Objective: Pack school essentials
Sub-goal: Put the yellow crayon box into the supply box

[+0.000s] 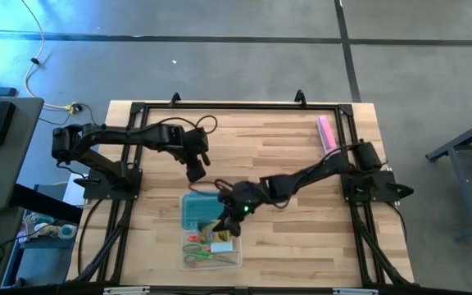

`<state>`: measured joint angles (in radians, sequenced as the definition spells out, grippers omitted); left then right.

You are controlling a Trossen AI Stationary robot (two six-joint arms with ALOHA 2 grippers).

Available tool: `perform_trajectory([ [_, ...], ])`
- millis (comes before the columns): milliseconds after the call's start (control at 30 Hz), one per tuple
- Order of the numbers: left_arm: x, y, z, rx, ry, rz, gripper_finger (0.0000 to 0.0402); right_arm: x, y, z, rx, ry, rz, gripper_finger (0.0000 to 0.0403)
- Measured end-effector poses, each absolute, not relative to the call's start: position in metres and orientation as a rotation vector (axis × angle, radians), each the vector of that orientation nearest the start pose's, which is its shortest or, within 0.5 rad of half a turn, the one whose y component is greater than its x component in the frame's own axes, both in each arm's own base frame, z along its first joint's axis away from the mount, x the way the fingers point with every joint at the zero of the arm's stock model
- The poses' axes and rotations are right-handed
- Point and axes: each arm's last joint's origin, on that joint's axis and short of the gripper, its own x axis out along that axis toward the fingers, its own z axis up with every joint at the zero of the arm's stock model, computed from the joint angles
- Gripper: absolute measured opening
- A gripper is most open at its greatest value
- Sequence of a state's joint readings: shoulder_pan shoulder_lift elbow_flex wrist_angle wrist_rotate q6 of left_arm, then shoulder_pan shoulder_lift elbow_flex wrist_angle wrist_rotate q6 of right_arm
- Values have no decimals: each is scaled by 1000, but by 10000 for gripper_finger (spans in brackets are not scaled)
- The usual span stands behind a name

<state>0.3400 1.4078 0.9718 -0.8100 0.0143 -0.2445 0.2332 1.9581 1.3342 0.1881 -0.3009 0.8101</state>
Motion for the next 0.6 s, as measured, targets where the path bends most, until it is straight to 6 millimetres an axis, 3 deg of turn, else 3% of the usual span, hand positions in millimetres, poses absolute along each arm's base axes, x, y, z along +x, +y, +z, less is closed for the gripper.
perform_trajectory([
  [267,245,65,223,-486,1215,441,158,429,145,185,801,625,298,137],
  [600,248,42,222,-469,1240,400,158,434,166,156,844,575,292,137],
])
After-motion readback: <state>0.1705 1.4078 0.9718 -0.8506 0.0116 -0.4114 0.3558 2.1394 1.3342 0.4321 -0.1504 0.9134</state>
